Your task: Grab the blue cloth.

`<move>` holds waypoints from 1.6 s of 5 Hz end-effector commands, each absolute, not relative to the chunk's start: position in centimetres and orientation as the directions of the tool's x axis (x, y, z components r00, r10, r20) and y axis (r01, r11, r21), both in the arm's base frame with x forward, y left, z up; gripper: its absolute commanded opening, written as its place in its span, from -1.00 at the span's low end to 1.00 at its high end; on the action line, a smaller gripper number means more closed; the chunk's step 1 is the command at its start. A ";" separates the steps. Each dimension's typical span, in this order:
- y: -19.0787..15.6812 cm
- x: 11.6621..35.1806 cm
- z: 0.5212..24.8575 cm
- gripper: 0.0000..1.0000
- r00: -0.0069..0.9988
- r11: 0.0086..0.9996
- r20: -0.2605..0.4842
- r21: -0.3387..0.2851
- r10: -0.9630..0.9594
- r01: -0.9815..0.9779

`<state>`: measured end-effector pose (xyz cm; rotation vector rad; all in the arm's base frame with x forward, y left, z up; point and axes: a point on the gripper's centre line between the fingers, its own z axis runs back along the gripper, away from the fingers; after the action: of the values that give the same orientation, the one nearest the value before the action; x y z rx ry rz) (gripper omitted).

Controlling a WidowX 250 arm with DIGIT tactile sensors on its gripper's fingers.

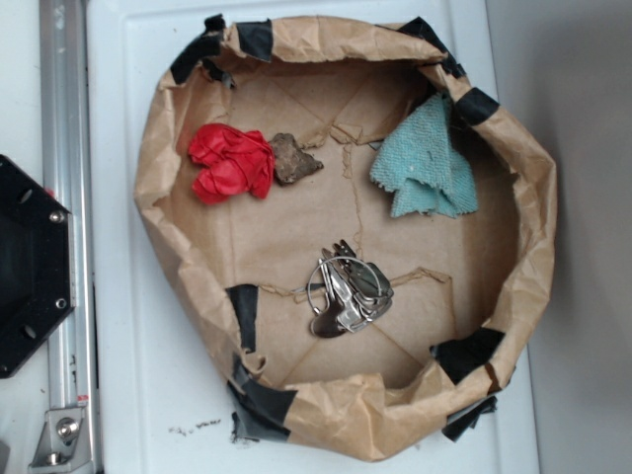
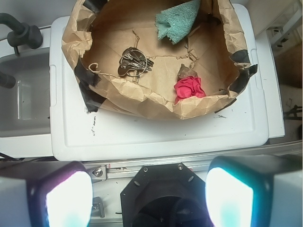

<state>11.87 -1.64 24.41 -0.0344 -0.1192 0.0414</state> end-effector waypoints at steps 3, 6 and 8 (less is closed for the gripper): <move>-0.2 22.2 16.0 1.00 0.966 0.993 0.234 -0.060 0.110 -0.099; 4.2 29.4 8.6 1.00 0.880 0.906 0.214 -0.091 0.423 -0.413; 3.4 32.7 5.0 1.00 0.904 0.920 0.175 -0.034 0.390 -0.391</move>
<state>31.47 3.30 3.35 0.0089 -0.1193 0.4072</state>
